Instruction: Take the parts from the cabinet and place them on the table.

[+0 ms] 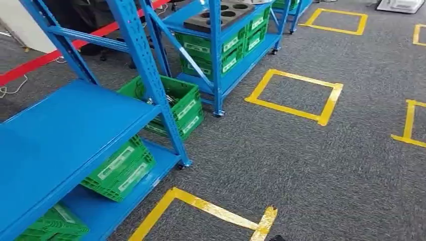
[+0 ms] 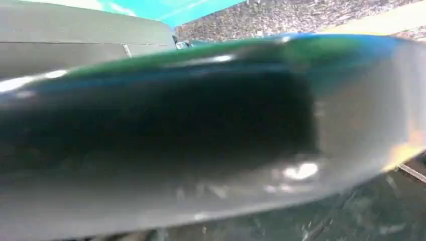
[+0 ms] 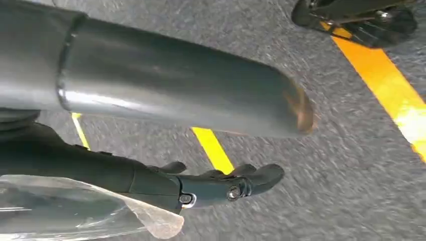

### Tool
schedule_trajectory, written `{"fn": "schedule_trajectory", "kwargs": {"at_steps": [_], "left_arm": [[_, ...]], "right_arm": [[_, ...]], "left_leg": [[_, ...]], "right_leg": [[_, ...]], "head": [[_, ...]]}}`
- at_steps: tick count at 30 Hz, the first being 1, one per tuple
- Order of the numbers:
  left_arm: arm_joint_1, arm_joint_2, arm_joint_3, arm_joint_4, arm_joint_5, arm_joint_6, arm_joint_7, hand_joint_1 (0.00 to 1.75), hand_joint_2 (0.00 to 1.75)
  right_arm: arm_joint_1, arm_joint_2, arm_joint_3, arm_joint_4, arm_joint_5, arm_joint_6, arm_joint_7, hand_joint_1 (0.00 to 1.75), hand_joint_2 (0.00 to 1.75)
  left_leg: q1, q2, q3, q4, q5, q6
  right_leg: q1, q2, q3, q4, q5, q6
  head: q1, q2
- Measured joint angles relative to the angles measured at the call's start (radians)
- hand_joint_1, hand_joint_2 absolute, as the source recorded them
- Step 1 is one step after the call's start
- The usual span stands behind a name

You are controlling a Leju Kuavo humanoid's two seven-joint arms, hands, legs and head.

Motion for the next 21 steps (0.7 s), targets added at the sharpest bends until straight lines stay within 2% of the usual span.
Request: {"fn": "schedule_trajectory", "kwargs": {"at_steps": [2,3,4,5,6,7,8,9,10,11,12,13,14,15,17,18,19,20,21], "left_arm": [[0.004,0.008,0.0,0.0,0.0,-0.006,0.0,0.0,0.0],[0.005,0.011,0.0,0.0,0.001,-0.006,0.0,0.0,0.0],[0.006,0.013,0.0,0.0,0.001,-0.006,0.0,0.0,0.0],[0.004,0.015,0.0,0.0,0.001,-0.006,0.0,0.0,0.0],[-0.001,0.014,0.0,0.0,0.001,-0.005,-0.001,0.0,0.0],[-0.003,0.013,0.0,0.0,0.001,-0.004,-0.001,0.0,0.0],[-0.003,0.013,0.0,0.0,0.001,-0.004,-0.001,0.0,0.0],[-0.001,0.013,0.0,0.0,0.001,-0.003,-0.001,0.0,0.0],[0.001,0.013,0.0,0.0,0.001,-0.003,-0.001,0.0,0.0],[0.002,0.013,0.0,0.0,0.0,-0.002,-0.001,0.0,0.0],[0.002,0.013,0.0,0.0,0.0,-0.002,-0.001,0.0,0.0],[0.002,0.013,0.0,0.0,0.0,-0.002,-0.001,0.0,0.0],[0.0,0.013,0.0,0.0,0.0,-0.002,-0.001,0.0,0.0],[-0.001,0.013,0.0,0.0,0.0,-0.002,-0.001,0.0,0.0],[0.004,0.014,0.0,0.0,0.0,-0.002,-0.001,0.0,0.0],[0.005,0.015,0.0,0.0,0.0,-0.001,-0.001,0.0,0.0],[0.006,0.018,0.0,0.0,0.0,-0.001,-0.001,0.0,0.0],[0.005,0.015,0.0,0.0,0.0,-0.001,-0.001,0.0,0.0],[0.002,0.016,0.0,0.0,0.0,-0.001,-0.001,0.0,0.0]], "right_arm": [[-0.007,0.002,0.001,0.0,0.005,0.0,0.0,0.0,0.0],[-0.01,0.002,0.001,-0.001,0.006,0.0,0.0,0.0,0.0],[-0.01,0.002,0.002,-0.002,0.008,0.0,0.002,0.0,0.0],[-0.009,0.002,0.002,-0.002,0.008,0.0,0.002,0.0,0.0],[-0.008,0.002,0.002,-0.002,0.008,0.0,0.002,0.0,0.0],[-0.007,0.002,0.002,-0.002,0.008,0.0,0.003,0.0,0.0],[-0.006,0.002,0.002,-0.002,0.008,0.0,0.003,0.0,0.0],[-0.003,0.002,0.002,-0.001,0.008,0.001,0.005,0.0,0.0],[0.0,0.002,0.002,-0.001,0.008,0.001,0.006,0.0,0.0],[0.0,0.002,0.002,-0.001,0.007,0.001,0.006,0.0,0.0],[0.0,0.002,0.002,-0.001,0.007,0.001,0.006,0.0,0.0],[0.0,0.002,0.002,-0.001,0.007,0.001,0.006,0.0,0.0],[0.002,0.002,0.002,0.0,0.007,0.002,0.006,0.0,0.0],[0.001,0.002,0.002,0.0,0.007,0.001,0.006,0.0,0.0],[-0.004,0.002,0.003,0.0,0.007,0.002,0.007,0.0,0.0],[-0.003,0.003,0.003,0.0,0.006,0.002,0.006,0.0,0.0],[-0.003,0.008,0.003,0.0,0.006,0.002,0.006,0.0,0.0],[-0.003,0.006,0.003,0.0,0.006,0.001,0.006,0.0,0.0],[-0.002,0.006,0.003,0.0,0.006,0.001,0.006,0.0,0.0]], "left_leg": [[-0.005,-0.022,-0.006,0.0,-0.002,0.008],[0.0,-0.035,0.003,-0.013,0.004,0.016],[0.006,-0.043,0.011,-0.023,0.011,0.022],[0.009,-0.052,0.011,-0.026,0.013,0.029],[0.011,-0.066,0.008,-0.025,0.014,0.032],[0.011,-0.08,0.009,-0.025,0.013,0.033],[0.011,-0.093,0.009,-0.025,0.013,0.034],[0.011,-0.108,0.01,-0.025,0.013,0.034],[0.011,-0.123,0.011,-0.024,0.012,0.033],[0.013,-0.14,0.013,-0.023,0.011,0.031],[0.015,-0.155,0.015,-0.021,0.009,0.028],[0.017,-0.168,0.015,-0.017,0.005,0.021],[0.013,-0.179,0.009,-0.009,0.001,0.014],[0.015,-0.19,0.002,-0.004,0.002,0.01],[0.022,-0.21,-0.002,-0.01,0.01,-0.005],[0.021,-0.224,-0.003,-0.01,0.009,-0.01],[0.019,-0.205,-0.004,-0.002,0.0,-0.014],[0.015,-0.144,-0.021,0.036,-0.025,-0.02],[0.018,-0.108,-0.054,0.103,-0.06,-0.026]], "right_leg": [[-0.002,-0.022,0.014,-0.008,0.0,0.007],[0.0,-0.032,0.023,-0.01,-0.004,0.014],[-0.005,0.018,0.012,0.003,-0.017,0.018],[-0.007,0.071,-0.008,0.044,-0.04,0.02],[-0.008,0.098,-0.05,0.126,-0.079,0.023],[-0.008,0.106,-0.096,0.214,-0.114,0.026],[-0.008,0.108,-0.135,0.282,-0.133,0.028],[-0.008,0.108,-0.158,0.309,-0.126,0.029],[-0.008,0.108,-0.158,0.287,-0.094,0.029],[-0.01,0.11,-0.134,0.222,-0.044,0.029],[-0.011,0.122,-0.097,0.128,0.012,0.029],[-0.016,0.159,-0.061,0.04,0.054,0.03],[-0.02,0.207,-0.049,0.017,0.036,0.028],[-0.02,0.2,-0.034,0.005,0.03,0.019],[-0.013,0.183,-0.033,0.008,0.031,0.007],[-0.016,0.169,-0.029,0.002,0.033,0.0],[-0.02,0.149,-0.024,-0.003,0.036,-0.009],[-0.019,0.138,-0.02,-0.007,0.034,-0.019],[-0.016,0.122,-0.019,-0.007,0.032,-0.022]], "head": [[-0.001,0.0],[-0.002,0.0],[0.001,0.0],[0.004,0.0],[0.007,0.0],[0.008,0.0],[0.006,0.0],[0.007,0.0],[0.007,0.0],[0.007,0.0],[0.007,0.0],[0.008,0.0],[0.007,0.0],[0.005,0.0],[0.005,0.0],[0.005,0.0],[0.006,0.0],[-0.008,0.0],[-0.011,0.0]]}}
